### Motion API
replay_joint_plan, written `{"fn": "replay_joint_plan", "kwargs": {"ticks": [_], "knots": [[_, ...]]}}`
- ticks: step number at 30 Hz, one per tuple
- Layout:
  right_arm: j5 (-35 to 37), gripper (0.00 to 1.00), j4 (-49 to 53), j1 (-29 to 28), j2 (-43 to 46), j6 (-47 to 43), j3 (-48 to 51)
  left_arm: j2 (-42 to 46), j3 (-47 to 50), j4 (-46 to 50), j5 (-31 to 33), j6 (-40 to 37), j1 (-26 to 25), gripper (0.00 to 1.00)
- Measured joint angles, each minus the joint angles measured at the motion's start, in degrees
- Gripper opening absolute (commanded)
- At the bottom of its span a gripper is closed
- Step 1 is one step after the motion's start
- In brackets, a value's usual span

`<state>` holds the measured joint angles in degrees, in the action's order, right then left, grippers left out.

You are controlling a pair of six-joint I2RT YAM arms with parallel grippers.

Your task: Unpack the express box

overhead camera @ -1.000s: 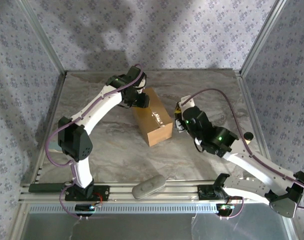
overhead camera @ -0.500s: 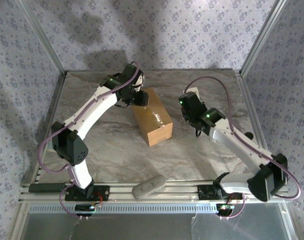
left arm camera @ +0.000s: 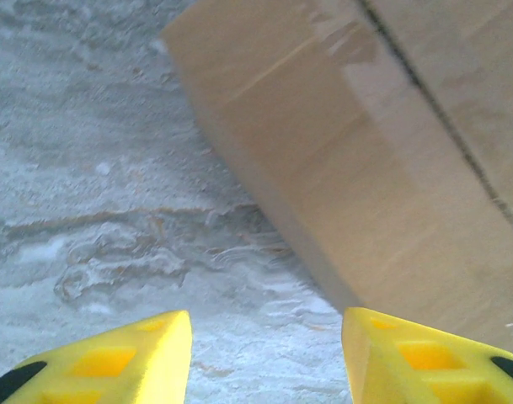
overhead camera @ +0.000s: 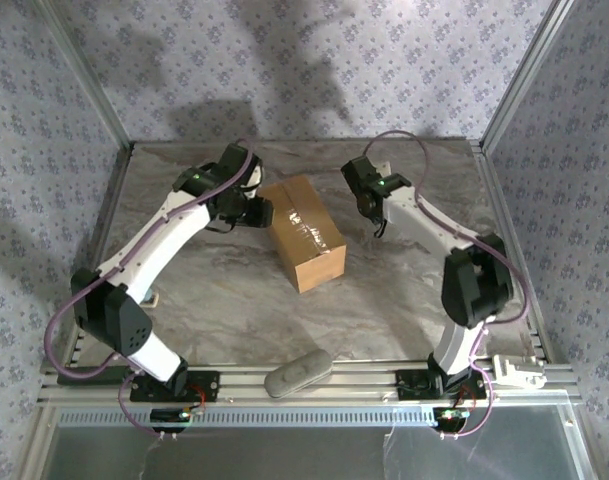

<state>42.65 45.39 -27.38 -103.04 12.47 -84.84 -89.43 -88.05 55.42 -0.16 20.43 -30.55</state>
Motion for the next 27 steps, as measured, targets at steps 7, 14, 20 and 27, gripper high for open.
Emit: {"fn": "replay_joint_plan", "kwargs": {"ticks": [7, 14, 20, 27], "knots": [[0.04, 0.0, 4.63, 2.91, -9.16, 0.2, -5.07, 2.14, 3.3, -0.09, -0.22, 0.22, 2.08, 0.5], [-2.05, 0.03, 6.43, 5.01, -13.29, 0.37, -7.52, 2.84, 4.11, -0.2, -0.46, 0.22, 2.49, 0.51], [-3.91, 0.2, 7.13, 5.01, -15.85, 0.44, -9.84, 3.48, 4.5, -0.46, -0.46, 0.28, 2.54, 0.51], [-5.42, 0.41, 7.76, 4.96, -17.51, 0.85, -11.21, 4.63, 4.98, -0.92, -0.48, 0.68, 2.6, 0.5]]}}
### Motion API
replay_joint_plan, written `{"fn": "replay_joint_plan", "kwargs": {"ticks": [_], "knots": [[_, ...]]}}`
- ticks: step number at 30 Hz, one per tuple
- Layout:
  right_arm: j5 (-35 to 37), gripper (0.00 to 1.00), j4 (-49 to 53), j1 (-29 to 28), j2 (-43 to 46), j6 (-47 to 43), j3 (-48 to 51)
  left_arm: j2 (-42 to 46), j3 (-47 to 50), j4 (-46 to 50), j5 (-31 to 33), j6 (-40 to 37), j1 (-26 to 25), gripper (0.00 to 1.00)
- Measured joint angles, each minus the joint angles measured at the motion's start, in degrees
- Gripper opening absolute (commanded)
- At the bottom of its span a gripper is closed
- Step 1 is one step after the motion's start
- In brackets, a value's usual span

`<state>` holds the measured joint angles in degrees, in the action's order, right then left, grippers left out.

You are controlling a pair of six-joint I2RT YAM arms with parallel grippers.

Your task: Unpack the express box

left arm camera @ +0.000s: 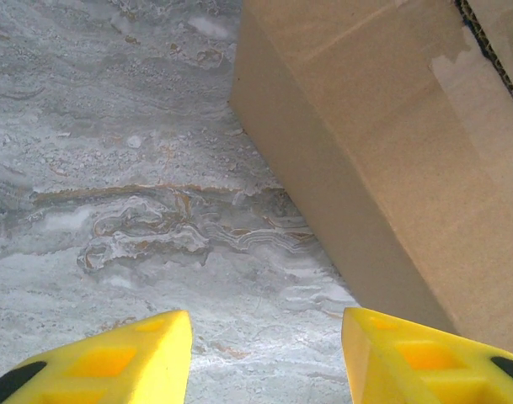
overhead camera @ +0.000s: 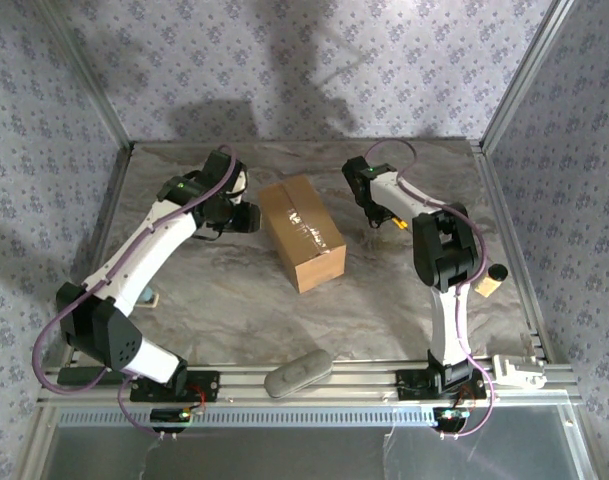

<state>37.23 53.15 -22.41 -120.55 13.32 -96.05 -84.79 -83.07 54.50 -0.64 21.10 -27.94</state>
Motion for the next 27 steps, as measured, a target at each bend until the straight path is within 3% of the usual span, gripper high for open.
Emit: {"fn": "replay_joint_plan", "kwargs": {"ticks": [10, 18, 21, 24, 27], "knots": [[-7.58, 0.46, 0.55, -2.86, 3.34, 1.18, -1.03, -0.11, 0.0, -1.03, -1.99, 1.29, -0.33, 0.51], [-19.37, 0.49, -2.23, -3.82, 19.67, 2.64, 1.03, -3.13, 0.04, -3.74, -4.92, 2.71, -2.12, 0.57], [-25.0, 0.57, -4.22, -3.89, 25.16, 3.15, 2.01, -4.42, 0.07, -5.27, -6.14, 3.67, -2.05, 0.57], [-31.15, 0.71, -7.69, -5.07, 29.16, 3.48, 3.78, -5.81, 0.55, -7.34, -7.93, 5.16, -1.68, 0.57], [-34.47, 0.74, -10.29, -7.78, 30.18, 3.61, 4.52, -6.91, 1.73, -9.4, -9.94, 6.69, -1.36, 0.57]]}}
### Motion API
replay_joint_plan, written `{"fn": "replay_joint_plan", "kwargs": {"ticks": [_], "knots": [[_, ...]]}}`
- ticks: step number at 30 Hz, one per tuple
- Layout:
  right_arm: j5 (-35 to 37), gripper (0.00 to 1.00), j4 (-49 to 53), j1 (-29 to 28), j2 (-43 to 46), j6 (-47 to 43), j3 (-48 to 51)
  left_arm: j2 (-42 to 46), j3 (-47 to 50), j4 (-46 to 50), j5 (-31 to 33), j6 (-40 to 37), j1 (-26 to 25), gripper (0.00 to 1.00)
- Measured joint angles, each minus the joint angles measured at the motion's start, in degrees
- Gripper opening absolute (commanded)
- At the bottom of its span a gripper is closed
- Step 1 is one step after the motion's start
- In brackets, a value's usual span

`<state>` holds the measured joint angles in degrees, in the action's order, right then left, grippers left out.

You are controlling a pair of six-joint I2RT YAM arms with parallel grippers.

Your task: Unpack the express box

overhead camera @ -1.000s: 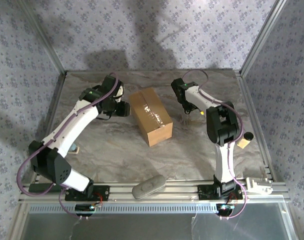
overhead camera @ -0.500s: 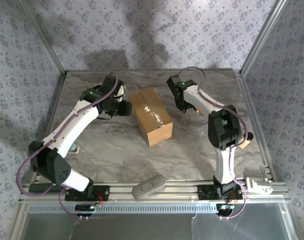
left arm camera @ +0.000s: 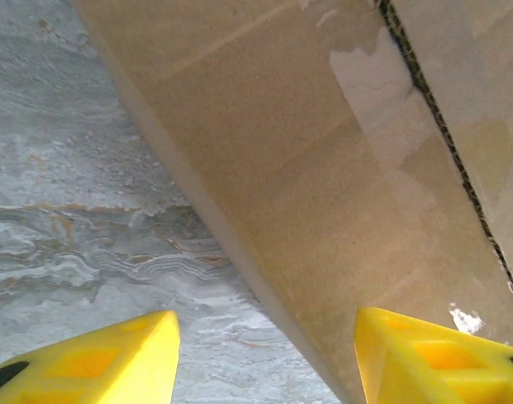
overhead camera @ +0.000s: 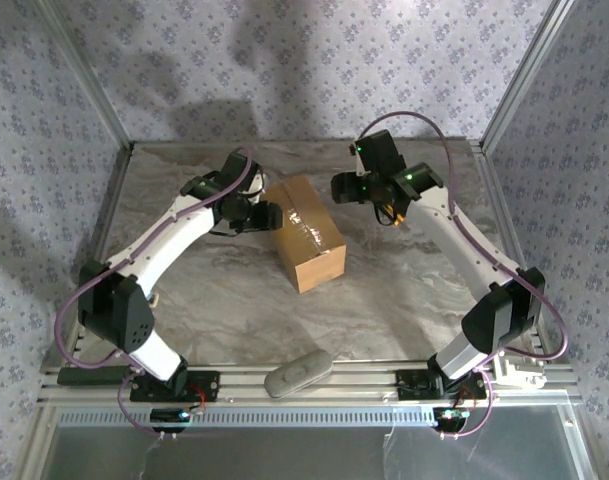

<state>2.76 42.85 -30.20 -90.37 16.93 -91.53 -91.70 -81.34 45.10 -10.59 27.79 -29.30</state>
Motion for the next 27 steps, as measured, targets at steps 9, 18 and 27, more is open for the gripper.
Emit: {"fn": "replay_joint_plan", "kwargs": {"ticks": [9, 18, 27], "knots": [[-0.85, 0.79, -2.86, -6.23, -4.02, -0.63, 0.2, -0.96, 1.53, -4.63, -3.13, 3.34, 1.11, 0.56], [4.07, 0.79, -2.82, -10.12, -9.84, -1.9, 0.2, -1.22, 2.49, -6.45, -4.11, 3.82, 1.2, 0.55], [11.98, 0.78, -2.27, -12.85, -12.2, -3.41, -1.07, -1.49, 3.1, -7.72, -4.68, 3.8, 1.2, 0.52]]}}
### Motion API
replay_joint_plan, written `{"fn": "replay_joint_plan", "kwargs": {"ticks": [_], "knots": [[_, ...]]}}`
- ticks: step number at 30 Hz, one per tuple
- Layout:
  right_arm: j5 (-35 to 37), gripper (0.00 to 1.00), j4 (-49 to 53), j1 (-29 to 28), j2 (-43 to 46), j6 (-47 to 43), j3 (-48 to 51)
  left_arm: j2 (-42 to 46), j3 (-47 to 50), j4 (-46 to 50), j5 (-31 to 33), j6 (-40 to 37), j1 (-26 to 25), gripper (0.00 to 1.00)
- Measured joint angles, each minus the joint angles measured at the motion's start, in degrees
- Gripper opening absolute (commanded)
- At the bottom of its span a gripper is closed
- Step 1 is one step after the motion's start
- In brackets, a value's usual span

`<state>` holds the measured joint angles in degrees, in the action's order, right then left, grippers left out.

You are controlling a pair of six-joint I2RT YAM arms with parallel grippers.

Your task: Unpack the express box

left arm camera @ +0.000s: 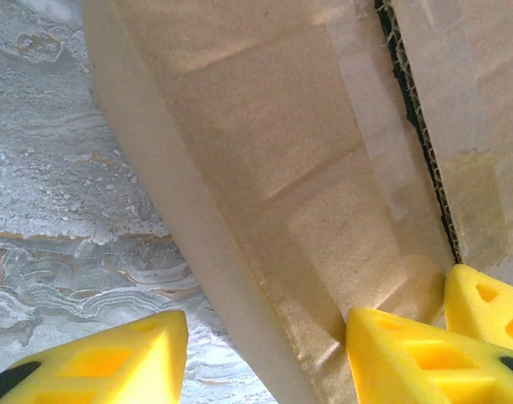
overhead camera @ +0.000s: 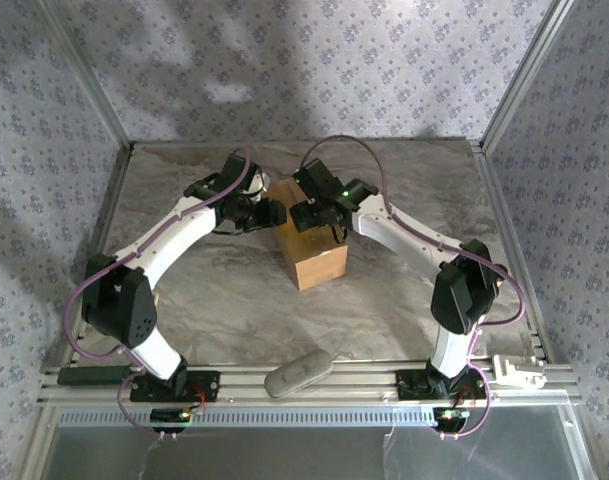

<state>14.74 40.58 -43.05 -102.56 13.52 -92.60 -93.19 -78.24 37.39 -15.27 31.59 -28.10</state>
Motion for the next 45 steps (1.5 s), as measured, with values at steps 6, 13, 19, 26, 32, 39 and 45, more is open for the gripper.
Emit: {"fn": "replay_joint_plan", "kwargs": {"ticks": [6, 13, 19, 26, 32, 39, 45], "knots": [[6.16, 0.76, 1.16, -2.14, -1.25, -1.09, -1.22, -0.07, 0.52, -0.68, -0.33, -0.02, 0.02, 0.51], [13.22, 0.72, 2.95, -4.2, -3.54, -1.31, -3.26, -0.07, 1.92, -3.17, -1.22, -0.04, 0.35, 0.5], [16.48, 0.71, 2.91, -4.46, -4.0, -0.87, -3.37, -0.42, 3.04, -6.12, -2.62, -0.24, 0.85, 0.49], [18.69, 0.69, 2.95, -4.5, -4.0, -0.83, -3.34, -0.39, 4.17, -8.26, -3.69, -0.52, 1.11, 0.49], [20.09, 0.68, 3.1, -4.52, -3.61, -0.85, -3.26, -0.31, 5.11, -10.1, -4.52, -0.68, 1.36, 0.48], [20.74, 0.68, 3.13, -4.5, -2.14, -0.9, -3.21, -0.31, 5.64, -11.3, -5.16, -0.72, 1.49, 0.47], [21.68, 0.68, 3.45, -4.5, -1.42, -1.09, -3.21, -0.63, 5.68, -12.09, -5.79, -1.09, 1.49, 0.47]]}}
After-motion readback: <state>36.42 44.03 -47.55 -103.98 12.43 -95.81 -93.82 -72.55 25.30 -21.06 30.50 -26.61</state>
